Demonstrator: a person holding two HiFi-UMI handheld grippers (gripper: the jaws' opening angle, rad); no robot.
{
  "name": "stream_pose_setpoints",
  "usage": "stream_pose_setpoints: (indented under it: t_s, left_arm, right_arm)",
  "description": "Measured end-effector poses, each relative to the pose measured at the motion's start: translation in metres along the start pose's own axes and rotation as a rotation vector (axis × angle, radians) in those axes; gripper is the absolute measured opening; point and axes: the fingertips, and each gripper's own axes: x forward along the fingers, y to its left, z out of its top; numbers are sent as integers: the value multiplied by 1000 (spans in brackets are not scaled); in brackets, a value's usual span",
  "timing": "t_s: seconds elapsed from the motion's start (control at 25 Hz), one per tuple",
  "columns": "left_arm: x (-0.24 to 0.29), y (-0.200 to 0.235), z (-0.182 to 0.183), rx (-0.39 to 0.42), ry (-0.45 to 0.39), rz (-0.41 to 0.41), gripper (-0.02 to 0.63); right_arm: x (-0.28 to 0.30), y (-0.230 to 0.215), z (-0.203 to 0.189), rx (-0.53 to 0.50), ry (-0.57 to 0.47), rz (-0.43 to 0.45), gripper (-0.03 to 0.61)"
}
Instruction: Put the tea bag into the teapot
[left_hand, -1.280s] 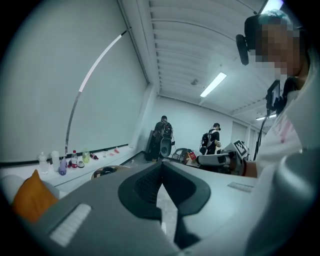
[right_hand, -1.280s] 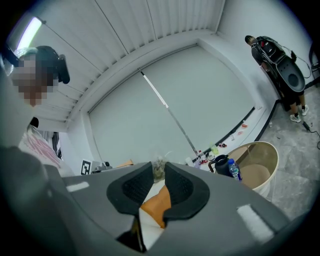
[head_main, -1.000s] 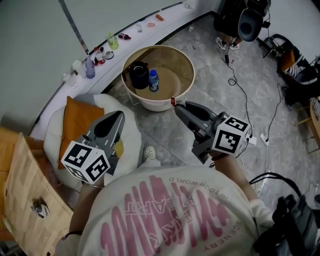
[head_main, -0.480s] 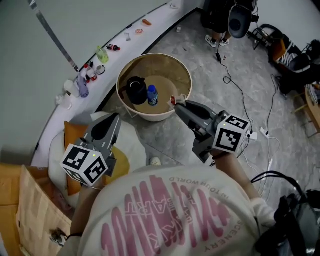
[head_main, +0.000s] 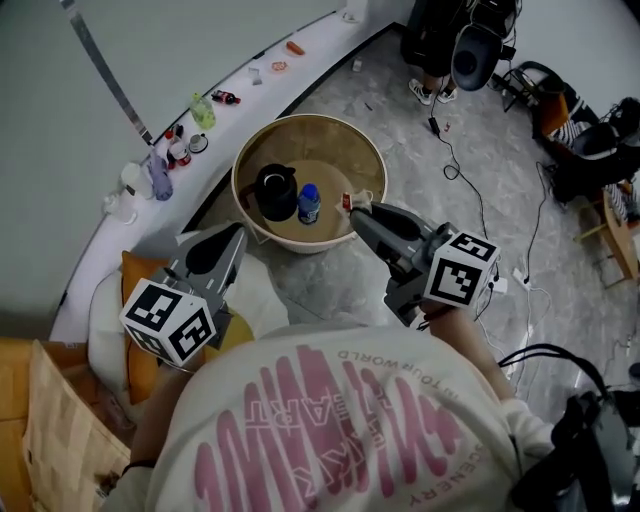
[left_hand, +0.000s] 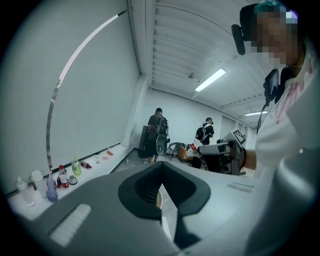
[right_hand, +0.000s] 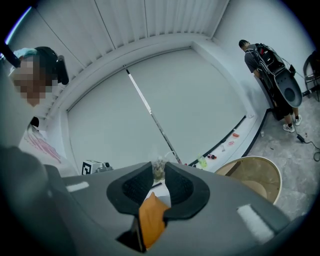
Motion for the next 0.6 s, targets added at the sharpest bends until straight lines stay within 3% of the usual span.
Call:
stream_pose_setpoints:
  t_s: [0.36,0.6]
  left_arm:
    - [-23,44,-11,-51,13,115,20]
    - [-41,92,-15,-101,7,267,20]
  right_arm:
    - [48,-37,4,16,51,9,74]
    - [96,-70,13,34,122,33,74]
